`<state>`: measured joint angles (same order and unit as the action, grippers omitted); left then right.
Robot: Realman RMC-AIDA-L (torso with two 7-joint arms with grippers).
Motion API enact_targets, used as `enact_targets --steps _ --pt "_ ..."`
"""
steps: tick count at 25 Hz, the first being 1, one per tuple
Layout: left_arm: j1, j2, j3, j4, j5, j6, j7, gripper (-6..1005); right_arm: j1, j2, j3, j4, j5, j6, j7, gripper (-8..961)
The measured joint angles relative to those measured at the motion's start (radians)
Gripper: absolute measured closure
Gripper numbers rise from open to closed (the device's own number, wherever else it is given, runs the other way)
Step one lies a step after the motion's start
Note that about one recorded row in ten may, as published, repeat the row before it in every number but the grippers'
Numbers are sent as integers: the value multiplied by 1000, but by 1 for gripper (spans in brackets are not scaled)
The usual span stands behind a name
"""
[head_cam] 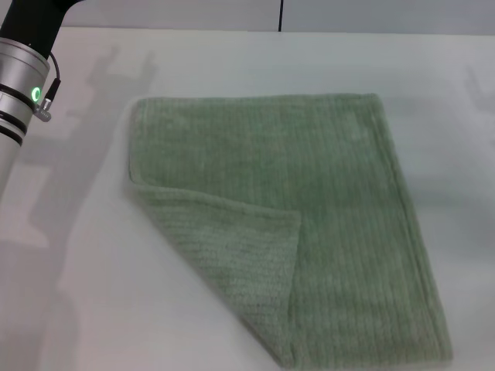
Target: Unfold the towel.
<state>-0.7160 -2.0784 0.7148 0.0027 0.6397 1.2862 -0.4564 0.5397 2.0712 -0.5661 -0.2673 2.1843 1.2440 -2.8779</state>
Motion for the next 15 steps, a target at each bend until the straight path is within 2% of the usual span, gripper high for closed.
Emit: enact_targets --steps 7,15 --pt "-10 0 1 -3 1 1 -2 319 4 6 -82 12 4 17 5 353" --pt "-10 0 2 -3 1 -2 1 319 4 7 -80 29 6 25 5 361"
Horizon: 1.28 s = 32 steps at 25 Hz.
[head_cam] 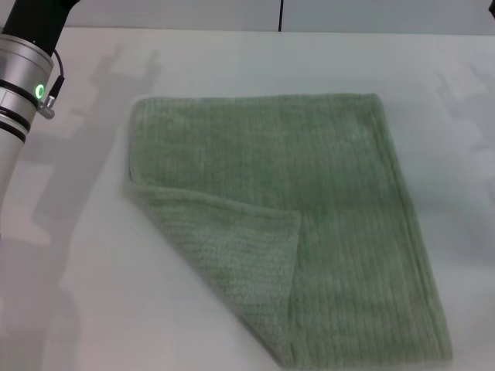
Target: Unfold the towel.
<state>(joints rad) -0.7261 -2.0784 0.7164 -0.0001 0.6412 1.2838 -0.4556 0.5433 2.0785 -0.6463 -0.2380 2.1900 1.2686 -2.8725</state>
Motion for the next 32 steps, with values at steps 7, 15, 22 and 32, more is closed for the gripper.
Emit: enact_targets --steps 7,15,22,32 --pt "-3 0 0 0 0 -5 6 318 11 0 -2 5 1 -3 0 368" --pt "-4 0 -1 0 0 -7 7 318 20 0 -5 16 1 0 1 375" --pt "-4 0 0 0 0 -8 8 318 24 0 -8 32 -4 0 20 382" --pt "-6 0 0 0 0 -7 6 319 27 0 -53 35 -7 -16 172 509"
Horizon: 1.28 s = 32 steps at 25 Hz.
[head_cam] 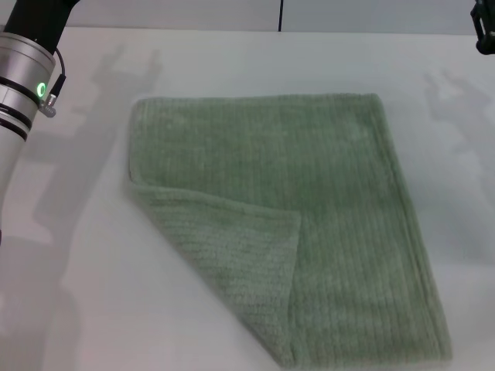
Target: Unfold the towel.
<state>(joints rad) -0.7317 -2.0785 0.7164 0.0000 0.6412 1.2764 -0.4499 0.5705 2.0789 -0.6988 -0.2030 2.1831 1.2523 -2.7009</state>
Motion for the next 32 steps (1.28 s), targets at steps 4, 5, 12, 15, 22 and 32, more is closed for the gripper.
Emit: enact_targets --steps 4,5,12,15,22,32 --pt "2 0 0 0 0 6 -4 319 -17 -2 -94 -88 -1 -75 146 695" --pt "2 0 0 0 0 6 -4 319 -22 -2 -124 -116 -2 -99 177 762" --pt "0 0 0 1 0 7 0 319 -92 -3 -305 -390 -125 -301 490 903" --pt "0 0 0 2 0 7 1 319 -107 -3 -340 -503 -262 -360 657 941" --pt "0 0 0 6 0 8 1 319 -99 -6 -353 -667 -624 -392 1011 951" --pt "0 0 0 9 0 8 2 318 -63 -8 -367 -809 -999 -297 1414 951"
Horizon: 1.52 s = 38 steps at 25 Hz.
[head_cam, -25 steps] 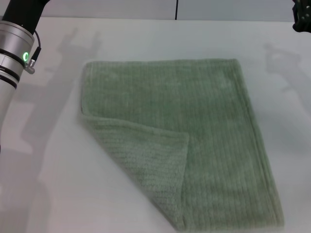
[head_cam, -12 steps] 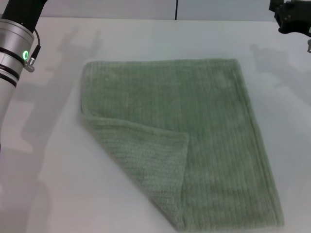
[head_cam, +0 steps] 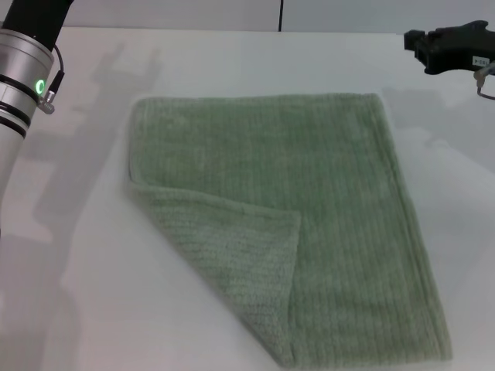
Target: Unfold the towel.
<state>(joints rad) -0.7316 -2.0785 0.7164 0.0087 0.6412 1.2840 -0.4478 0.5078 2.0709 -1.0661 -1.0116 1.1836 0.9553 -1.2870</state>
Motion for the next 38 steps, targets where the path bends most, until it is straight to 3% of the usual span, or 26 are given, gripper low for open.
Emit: enact_targets --steps 9,18,29,38 --pt "0 0 0 2 0 1 -1 318 79 -4 -2 -51 -242 124 272 952" --pt "0 0 -3 2 0 3 -8 318 165 -8 9 -31 -401 199 389 952" --pt "1 0 -7 2 -5 32 -10 319 298 -67 2 144 -472 251 425 953" --pt "-4 0 -8 2 -7 42 -11 318 364 -71 2 241 -547 251 412 953"
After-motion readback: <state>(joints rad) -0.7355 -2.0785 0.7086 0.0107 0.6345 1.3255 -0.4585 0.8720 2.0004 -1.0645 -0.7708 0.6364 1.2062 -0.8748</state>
